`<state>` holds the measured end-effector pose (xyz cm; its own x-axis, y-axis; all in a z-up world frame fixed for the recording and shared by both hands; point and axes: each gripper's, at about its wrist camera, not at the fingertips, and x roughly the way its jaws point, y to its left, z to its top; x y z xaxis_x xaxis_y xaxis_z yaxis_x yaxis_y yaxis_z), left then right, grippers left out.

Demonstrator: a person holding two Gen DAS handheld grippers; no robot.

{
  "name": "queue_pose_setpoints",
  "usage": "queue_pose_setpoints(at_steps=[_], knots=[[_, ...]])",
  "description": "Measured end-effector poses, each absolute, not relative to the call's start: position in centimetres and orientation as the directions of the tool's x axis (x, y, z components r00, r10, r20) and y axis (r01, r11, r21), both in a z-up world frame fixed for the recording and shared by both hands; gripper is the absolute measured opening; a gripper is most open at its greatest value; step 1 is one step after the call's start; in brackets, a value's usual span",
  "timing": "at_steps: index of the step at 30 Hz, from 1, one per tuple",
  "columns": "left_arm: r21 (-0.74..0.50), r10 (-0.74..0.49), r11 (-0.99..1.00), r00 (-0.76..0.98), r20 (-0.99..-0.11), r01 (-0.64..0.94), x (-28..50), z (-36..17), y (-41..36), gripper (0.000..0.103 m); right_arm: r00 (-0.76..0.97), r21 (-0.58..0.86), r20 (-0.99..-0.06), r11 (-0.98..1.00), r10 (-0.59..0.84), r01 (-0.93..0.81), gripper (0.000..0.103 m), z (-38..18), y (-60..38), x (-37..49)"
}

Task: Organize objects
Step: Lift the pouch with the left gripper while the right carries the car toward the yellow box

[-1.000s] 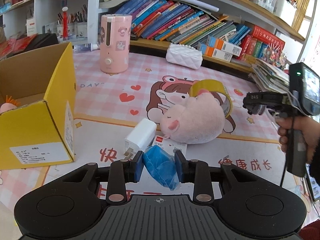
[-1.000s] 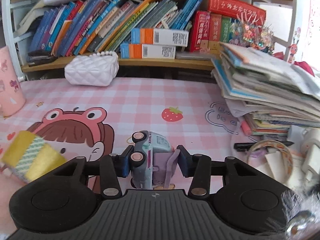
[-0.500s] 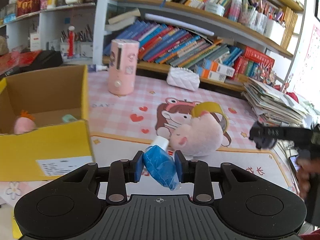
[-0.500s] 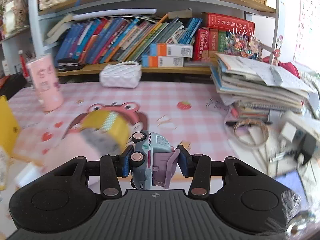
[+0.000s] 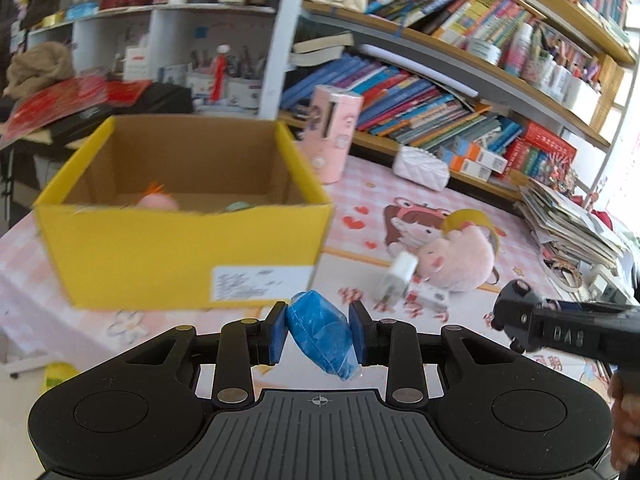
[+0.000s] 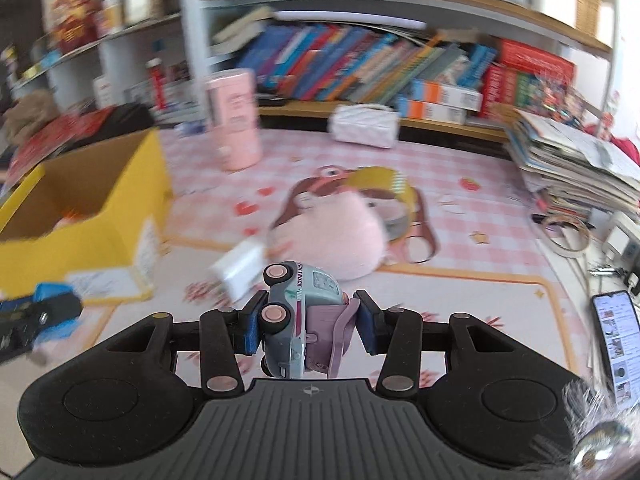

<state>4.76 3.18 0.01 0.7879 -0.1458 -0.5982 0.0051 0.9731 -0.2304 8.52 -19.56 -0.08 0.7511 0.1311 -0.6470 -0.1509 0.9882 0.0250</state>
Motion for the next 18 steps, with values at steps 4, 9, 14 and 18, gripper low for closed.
queue_pose_setpoints(at_steps=[4,9,14,18], knots=[[-0.242,-0.136,0.97,0.782,-0.608,-0.019,3.0,-0.2,5.4,0.031,0.743,-0.005,-0.651,0.978,0.155,-0.208,0.043,-0.3,-16.8,6.3],[-0.234,-0.125,0.972,0.788,-0.603,-0.026,1.0,0.1,7.5,0.031,0.737,-0.014,-0.652,0.969,0.179,-0.248,0.043,-0.4,-13.9,4.1],[-0.217,-0.101,0.975,0.795,-0.598,-0.04,-0.9,0.4,9.4,0.031,0.73,-0.01,-0.651,0.959,0.208,-0.282,0.043,-0.4,-11.4,2.4],[-0.202,-0.075,0.978,0.805,-0.589,-0.056,-2.1,0.7,11.0,0.031,0.723,-0.003,-0.649,0.95,0.237,-0.313,0.043,-0.4,-9.4,1.5]])
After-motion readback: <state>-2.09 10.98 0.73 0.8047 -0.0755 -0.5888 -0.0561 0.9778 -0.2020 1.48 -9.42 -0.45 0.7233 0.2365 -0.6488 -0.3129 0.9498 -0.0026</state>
